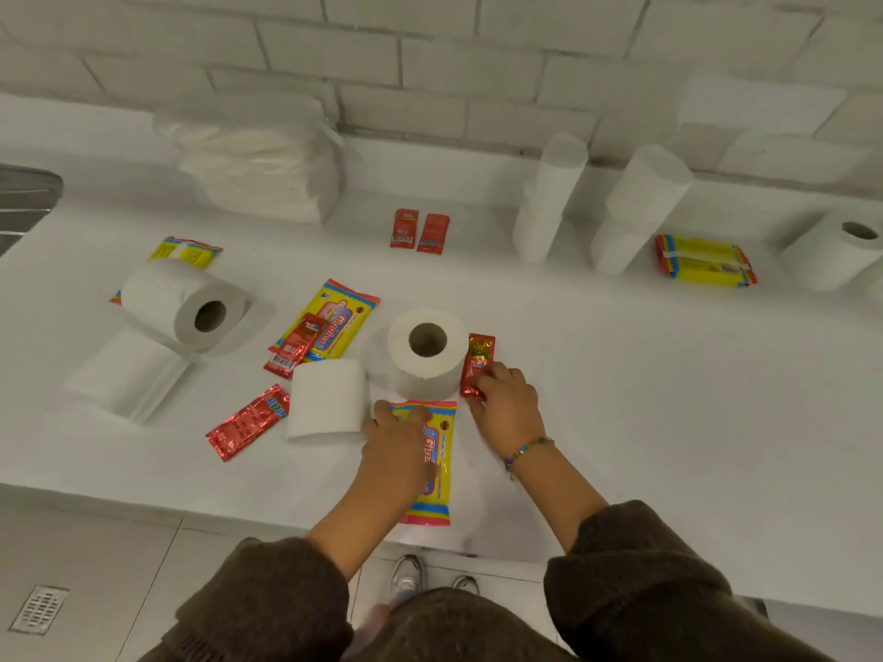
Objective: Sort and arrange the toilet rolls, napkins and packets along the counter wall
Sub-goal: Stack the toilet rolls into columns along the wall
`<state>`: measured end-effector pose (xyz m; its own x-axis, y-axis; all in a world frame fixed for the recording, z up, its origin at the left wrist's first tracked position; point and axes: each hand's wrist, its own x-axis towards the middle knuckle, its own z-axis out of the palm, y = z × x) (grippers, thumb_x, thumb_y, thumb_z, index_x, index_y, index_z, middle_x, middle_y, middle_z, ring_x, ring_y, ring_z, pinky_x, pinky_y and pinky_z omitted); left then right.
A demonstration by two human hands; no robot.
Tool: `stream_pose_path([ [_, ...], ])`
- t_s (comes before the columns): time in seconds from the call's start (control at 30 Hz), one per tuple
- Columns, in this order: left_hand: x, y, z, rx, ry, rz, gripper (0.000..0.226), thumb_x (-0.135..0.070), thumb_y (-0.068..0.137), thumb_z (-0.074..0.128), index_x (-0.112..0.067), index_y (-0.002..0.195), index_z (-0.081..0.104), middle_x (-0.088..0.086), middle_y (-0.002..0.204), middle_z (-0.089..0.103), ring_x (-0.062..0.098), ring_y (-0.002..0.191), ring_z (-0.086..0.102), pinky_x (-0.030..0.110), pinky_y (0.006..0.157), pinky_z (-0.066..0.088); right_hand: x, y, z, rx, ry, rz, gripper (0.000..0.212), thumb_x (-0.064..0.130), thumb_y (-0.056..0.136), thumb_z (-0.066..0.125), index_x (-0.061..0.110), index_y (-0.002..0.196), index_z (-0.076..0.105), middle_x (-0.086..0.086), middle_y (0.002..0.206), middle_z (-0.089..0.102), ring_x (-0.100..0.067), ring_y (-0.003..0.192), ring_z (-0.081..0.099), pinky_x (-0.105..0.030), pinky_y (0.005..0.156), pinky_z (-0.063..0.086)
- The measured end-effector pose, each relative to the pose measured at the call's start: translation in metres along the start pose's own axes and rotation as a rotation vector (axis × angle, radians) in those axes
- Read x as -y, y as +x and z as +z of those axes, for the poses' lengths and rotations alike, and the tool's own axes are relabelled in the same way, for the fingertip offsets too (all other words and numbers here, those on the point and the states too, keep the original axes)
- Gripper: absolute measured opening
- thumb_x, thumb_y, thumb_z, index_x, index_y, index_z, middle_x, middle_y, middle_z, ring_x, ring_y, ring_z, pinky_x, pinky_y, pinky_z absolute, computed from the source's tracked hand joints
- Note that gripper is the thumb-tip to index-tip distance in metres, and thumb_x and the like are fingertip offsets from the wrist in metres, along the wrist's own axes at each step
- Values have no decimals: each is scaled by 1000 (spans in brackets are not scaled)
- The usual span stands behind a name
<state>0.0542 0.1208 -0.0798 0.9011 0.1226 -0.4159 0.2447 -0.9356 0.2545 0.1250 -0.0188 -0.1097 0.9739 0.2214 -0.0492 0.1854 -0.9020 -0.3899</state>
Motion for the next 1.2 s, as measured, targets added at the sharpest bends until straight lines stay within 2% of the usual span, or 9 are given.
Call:
stream_pose_path([
  [0.17,-6,-8,-6,-8,-239,-57,68,-23,66,83,-24,123,47,12,127,33,27,121,38,29,99,40,-7,-3,2,34,-60,-39,32,25,96,45,13,123,56,-8,131,52,-28,115,46,-39,95,37],
  [0.33,-18,-22,-6,-20,-363,129,34,-13,70,76,-27,98,62,6,106,64,22,98,59,34,77,53,-24,-7,2,2,-114,5,32,16,94,43,16,124,54,-4,137,48,-28,117,43,-44,94,31],
  [0.47,-31,-33,-21,-162,-395,267,29,-21,79,70,-34,104,62,-2,109,64,15,97,56,29,80,50,-35,3,-5,57,-129,-2,38,22,91,50,20,129,50,-2,142,43,-27,120,39,-43,95,30],
  [0.53,-32,-36,-43,-229,-527,316,26,-22,80,70,-37,100,63,-6,110,64,10,98,59,25,82,52,-37,9,-9,60,-101,33,36,22,94,47,22,129,50,0,140,44,-26,120,39,-44,96,30],
  [0.63,-27,-33,-88,-362,-781,352,35,-15,79,71,-46,90,57,-20,101,62,-6,94,58,8,74,48,-37,23,-11,81,-189,36,36,20,96,40,22,131,48,2,144,40,-26,120,39,-45,96,33],
  [0.7,-18,-24,-113,-413,-915,330,38,-11,80,69,-44,93,55,-27,98,58,-14,88,58,8,68,50,-37,35,-14,92,-238,39,38,19,96,39,21,133,46,1,146,37,-27,121,39,-44,95,35],
  [0.93,28,34,-161,-476,-929,257,46,-4,81,66,-34,111,52,-28,98,53,-1,89,59,18,71,50,-22,89,-17,132,-262,92,40,16,96,35,21,136,41,-1,147,36,-28,121,39,-48,100,35],
  [1.07,52,73,-172,-438,-930,221,46,-3,81,66,-36,108,50,-15,100,58,6,86,61,14,63,48,-8,133,-15,150,-287,104,44,13,94,38,20,138,39,-1,149,33,-29,123,37,-48,103,34],
  [1.2,73,106,-175,-399,-944,188,47,1,80,66,-38,102,51,-10,98,61,0,83,61,5,56,47,3,180,-13,154,-293,95,42,13,94,36,20,135,41,-1,149,33,-30,123,37,-47,101,33],
])
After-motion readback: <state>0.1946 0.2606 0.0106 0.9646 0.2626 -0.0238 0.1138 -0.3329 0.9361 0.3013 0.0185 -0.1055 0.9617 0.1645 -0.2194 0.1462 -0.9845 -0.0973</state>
